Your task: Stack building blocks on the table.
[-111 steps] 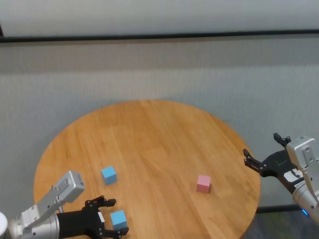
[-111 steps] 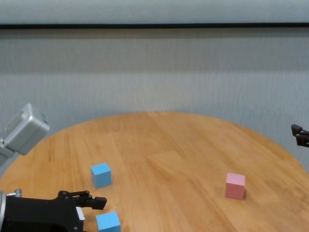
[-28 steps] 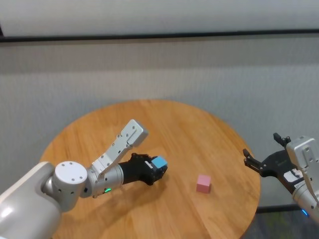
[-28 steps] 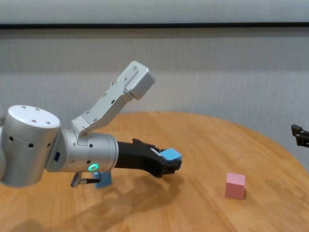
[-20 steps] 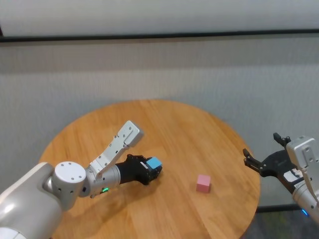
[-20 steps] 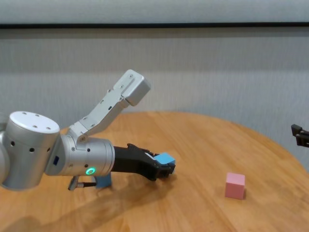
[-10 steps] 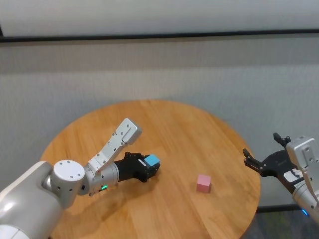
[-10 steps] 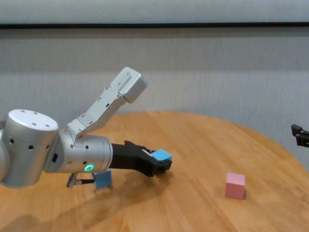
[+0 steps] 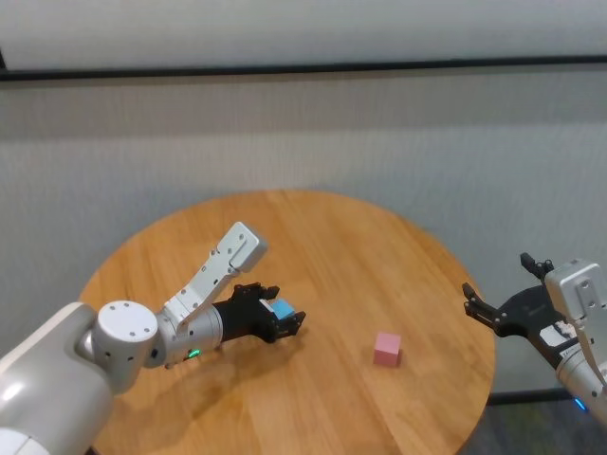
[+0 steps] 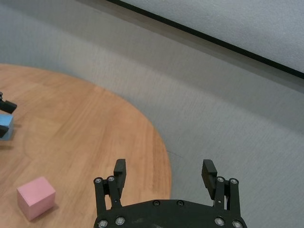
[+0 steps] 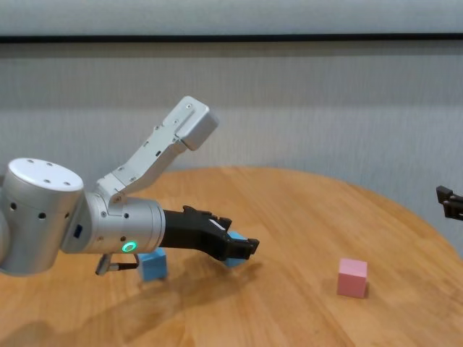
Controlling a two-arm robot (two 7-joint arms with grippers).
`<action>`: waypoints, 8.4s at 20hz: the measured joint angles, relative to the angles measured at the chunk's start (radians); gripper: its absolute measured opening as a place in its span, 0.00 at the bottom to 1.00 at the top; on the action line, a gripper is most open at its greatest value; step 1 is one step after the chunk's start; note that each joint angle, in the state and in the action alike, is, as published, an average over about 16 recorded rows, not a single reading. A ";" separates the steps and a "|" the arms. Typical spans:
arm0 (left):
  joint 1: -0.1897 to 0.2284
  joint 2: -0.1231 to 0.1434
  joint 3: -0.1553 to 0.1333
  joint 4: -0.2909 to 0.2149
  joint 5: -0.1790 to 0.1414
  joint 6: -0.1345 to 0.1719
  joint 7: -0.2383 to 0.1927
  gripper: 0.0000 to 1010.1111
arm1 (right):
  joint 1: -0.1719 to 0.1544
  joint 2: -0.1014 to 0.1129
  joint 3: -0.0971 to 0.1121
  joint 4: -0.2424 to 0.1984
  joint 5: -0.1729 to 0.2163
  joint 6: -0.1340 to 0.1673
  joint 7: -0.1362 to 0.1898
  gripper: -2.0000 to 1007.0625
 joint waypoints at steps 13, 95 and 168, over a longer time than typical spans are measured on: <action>0.160 0.159 -0.068 -0.381 -0.077 0.081 -0.038 0.95 | 0.000 0.000 0.000 0.000 0.000 0.000 0.000 1.00; 0.328 0.341 -0.155 -0.607 -0.192 0.062 -0.055 0.99 | 0.217 -0.118 -0.050 0.291 0.127 0.076 0.704 1.00; 0.328 0.341 -0.155 -0.607 -0.192 0.062 -0.055 0.99 | 0.318 -0.236 -0.072 0.548 0.023 0.053 0.736 0.85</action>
